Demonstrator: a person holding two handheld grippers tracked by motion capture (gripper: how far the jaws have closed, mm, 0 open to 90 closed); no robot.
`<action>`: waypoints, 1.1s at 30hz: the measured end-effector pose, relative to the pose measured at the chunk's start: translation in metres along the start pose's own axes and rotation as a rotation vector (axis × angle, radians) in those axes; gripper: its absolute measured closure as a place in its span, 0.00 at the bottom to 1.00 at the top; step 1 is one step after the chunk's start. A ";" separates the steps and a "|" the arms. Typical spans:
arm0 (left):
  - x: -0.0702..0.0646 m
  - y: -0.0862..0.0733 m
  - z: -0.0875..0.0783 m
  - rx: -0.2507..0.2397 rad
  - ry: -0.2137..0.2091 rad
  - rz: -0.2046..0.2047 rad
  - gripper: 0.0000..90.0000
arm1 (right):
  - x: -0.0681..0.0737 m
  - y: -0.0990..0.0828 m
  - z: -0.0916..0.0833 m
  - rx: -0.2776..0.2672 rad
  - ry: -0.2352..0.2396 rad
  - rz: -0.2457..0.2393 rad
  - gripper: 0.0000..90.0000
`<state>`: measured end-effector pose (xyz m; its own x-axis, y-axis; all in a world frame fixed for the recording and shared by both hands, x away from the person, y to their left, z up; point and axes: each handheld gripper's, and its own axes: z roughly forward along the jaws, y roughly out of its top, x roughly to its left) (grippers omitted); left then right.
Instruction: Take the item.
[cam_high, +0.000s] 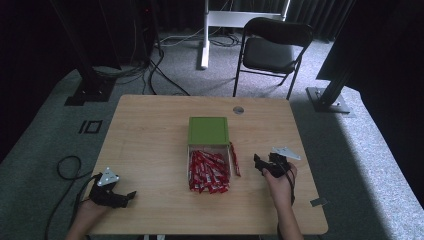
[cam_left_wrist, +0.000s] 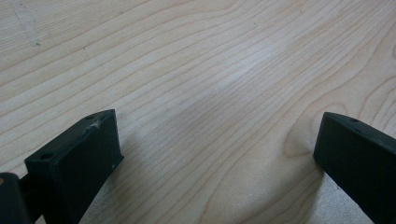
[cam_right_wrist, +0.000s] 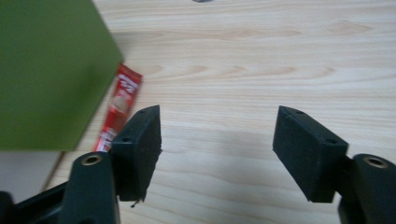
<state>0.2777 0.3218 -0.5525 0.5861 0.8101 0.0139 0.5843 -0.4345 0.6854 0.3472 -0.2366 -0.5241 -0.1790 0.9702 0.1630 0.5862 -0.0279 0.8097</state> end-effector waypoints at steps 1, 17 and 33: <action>0.000 0.000 0.000 0.000 0.000 0.000 0.02 | -0.002 -0.001 -0.001 0.002 -0.003 0.002 0.34; 0.000 0.000 0.000 0.000 0.000 0.001 0.02 | -0.034 -0.025 -0.010 0.055 -0.053 0.083 0.22; 0.000 0.000 0.000 0.000 0.000 0.001 0.02 | -0.056 -0.042 -0.027 0.067 -0.144 0.041 0.19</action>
<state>0.2778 0.3219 -0.5525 0.5866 0.8097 0.0150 0.5835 -0.4354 0.6855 0.3115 -0.2966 -0.5518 -0.0412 0.9932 0.1088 0.6429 -0.0570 0.7638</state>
